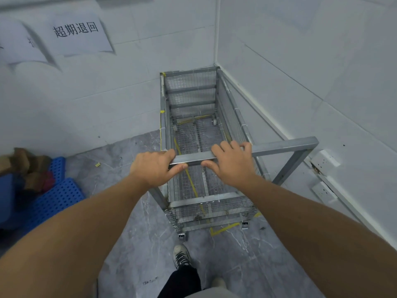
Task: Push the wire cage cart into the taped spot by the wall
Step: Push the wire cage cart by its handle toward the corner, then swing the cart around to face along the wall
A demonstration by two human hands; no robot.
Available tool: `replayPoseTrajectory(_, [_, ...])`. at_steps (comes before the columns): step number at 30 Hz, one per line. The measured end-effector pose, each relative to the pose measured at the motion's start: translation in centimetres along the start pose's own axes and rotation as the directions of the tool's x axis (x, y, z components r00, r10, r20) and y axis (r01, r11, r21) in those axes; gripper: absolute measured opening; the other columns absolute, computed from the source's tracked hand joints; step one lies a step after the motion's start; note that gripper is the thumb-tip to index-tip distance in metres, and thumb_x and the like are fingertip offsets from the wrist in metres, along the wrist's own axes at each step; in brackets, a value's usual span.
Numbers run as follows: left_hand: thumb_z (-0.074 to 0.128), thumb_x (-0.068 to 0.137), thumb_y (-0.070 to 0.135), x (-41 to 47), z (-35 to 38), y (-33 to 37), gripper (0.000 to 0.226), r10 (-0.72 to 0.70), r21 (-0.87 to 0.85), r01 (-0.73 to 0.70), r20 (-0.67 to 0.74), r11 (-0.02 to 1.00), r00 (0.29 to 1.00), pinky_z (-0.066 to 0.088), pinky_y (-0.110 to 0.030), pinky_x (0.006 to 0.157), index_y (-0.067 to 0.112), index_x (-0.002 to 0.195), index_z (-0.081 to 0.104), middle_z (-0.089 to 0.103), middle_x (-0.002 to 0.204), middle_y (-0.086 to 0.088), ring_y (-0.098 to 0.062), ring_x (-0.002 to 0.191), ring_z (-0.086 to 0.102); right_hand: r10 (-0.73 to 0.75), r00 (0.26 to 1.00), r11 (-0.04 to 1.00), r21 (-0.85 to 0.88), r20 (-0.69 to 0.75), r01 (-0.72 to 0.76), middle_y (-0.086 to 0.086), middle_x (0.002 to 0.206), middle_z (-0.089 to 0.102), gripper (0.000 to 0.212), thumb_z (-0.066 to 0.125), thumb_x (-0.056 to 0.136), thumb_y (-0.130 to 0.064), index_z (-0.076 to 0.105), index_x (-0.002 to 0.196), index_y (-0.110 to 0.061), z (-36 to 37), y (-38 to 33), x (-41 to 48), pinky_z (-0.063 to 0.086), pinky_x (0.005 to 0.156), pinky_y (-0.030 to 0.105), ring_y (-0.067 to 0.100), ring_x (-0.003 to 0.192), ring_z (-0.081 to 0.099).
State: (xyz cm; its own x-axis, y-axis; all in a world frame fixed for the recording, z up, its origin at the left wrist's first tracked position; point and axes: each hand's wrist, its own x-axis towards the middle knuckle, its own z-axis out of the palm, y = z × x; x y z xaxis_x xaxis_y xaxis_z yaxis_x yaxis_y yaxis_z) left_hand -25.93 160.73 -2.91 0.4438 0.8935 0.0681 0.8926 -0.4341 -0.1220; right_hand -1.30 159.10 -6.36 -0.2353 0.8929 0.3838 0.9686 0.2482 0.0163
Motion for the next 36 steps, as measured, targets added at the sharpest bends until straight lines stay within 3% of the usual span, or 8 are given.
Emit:
replayPoseTrajectory(6, [0.022, 0.088, 0.074, 0.3, 0.0, -0.2, 0.051, 0.016, -0.036, -0.016, 0.004, 0.999, 1.000, 0.037, -0.029, 0.052, 0.027, 0.085, 0.040, 0.052, 0.068, 0.009, -0.017, 0.059, 0.052, 0.042, 0.998, 0.998, 0.049, 0.040, -0.044, 0.001, 0.091, 0.063, 0.062, 0.027, 0.087, -0.073, 0.060, 0.096, -0.022, -0.4, -0.2, 0.0, 0.032, 0.086, 0.047, 0.027, 0.086, 0.056])
replayPoseTrajectory(12, [0.019, 0.088, 0.075, 0.3, 0.5, -0.6, 0.051, 0.036, -0.094, -0.036, 0.006, 0.995, 0.999, 0.049, -0.033, 0.055, 0.029, 0.086, 0.042, 0.055, 0.069, 0.008, -0.019, 0.059, 0.056, 0.066, 0.998, 0.996, 0.052, 0.004, -0.067, 0.002, 0.091, 0.062, 0.059, 0.033, 0.088, -0.071, 0.061, 0.096, -0.019, -0.1, -0.4, -0.3, 0.031, 0.092, 0.047, 0.029, 0.088, 0.055])
replayPoseTrajectory(16, [0.032, 0.093, 0.062, 0.1, 0.8, -1.1, 0.037, 0.137, -0.190, -0.143, -0.042, 0.971, 0.990, 0.052, -0.038, 0.060, 0.033, 0.111, 0.045, 0.062, 0.097, 0.009, -0.022, 0.077, 0.064, 0.117, 0.993, 0.992, 0.040, -0.009, -0.117, 0.004, 0.097, 0.060, 0.056, 0.035, 0.091, -0.068, 0.060, 0.101, -0.019, 0.2, -1.0, -0.9, 0.031, 0.105, 0.054, 0.030, 0.098, 0.053])
replayPoseTrajectory(21, [0.040, 0.098, 0.044, 0.1, 0.4, -2.5, 0.042, 0.294, -0.328, -0.282, -0.015, 0.902, 0.956, 0.049, -0.037, 0.066, 0.036, 0.139, 0.034, 0.057, 0.123, 0.005, -0.025, 0.096, 0.063, 0.273, 0.959, 0.961, 0.032, 0.070, -0.276, 0.006, 0.128, 0.057, 0.065, 0.030, 0.091, -0.070, 0.056, 0.125, -0.021, 0.2, -2.6, -1.6, 0.019, 0.115, 0.058, 0.032, 0.129, 0.042])
replayPoseTrajectory(28, [0.049, 0.096, 0.034, 0.6, 0.7, -5.2, 0.056, 0.469, -0.473, -0.398, 0.036, 0.786, 0.882, 0.051, -0.047, 0.085, 0.041, 0.147, 0.026, 0.054, 0.133, 0.001, -0.027, 0.111, 0.057, 0.540, 0.827, 0.806, 0.188, 0.159, -0.562, 0.010, 0.160, 0.026, 0.075, 0.029, 0.091, -0.070, 0.038, 0.147, -0.022, -1.1, -6.7, -2.3, 0.022, 0.116, 0.056, 0.032, 0.150, 0.007])
replayPoseTrajectory(32, [0.052, 0.096, 0.031, 0.7, 1.0, -6.5, 0.055, 0.489, -0.516, -0.418, 0.002, 0.748, 0.872, 0.051, -0.043, 0.084, 0.041, 0.146, 0.032, 0.059, 0.126, 0.003, -0.023, 0.105, 0.057, 0.657, 0.736, 0.676, 0.302, 0.165, -0.672, 0.009, 0.165, 0.011, 0.063, 0.042, 0.097, -0.056, 0.035, 0.150, -0.022, -1.7, -8.9, -2.1, 0.013, 0.120, 0.049, 0.027, 0.151, -0.002])
replayPoseTrajectory(36, [0.053, 0.095, 0.036, 0.3, 1.7, -7.7, 0.047, 0.477, -0.630, -0.418, -0.085, 0.654, 0.875, 0.052, -0.037, 0.081, 0.034, 0.141, 0.044, 0.065, 0.123, 0.002, -0.015, 0.091, 0.060, 0.765, 0.619, 0.509, 0.421, 0.178, -0.751, 0.009, 0.166, -0.001, 0.070, 0.045, 0.097, -0.054, 0.025, 0.154, -0.018, -1.9, -9.5, -2.0, 0.007, 0.120, 0.042, 0.023, 0.151, -0.004])
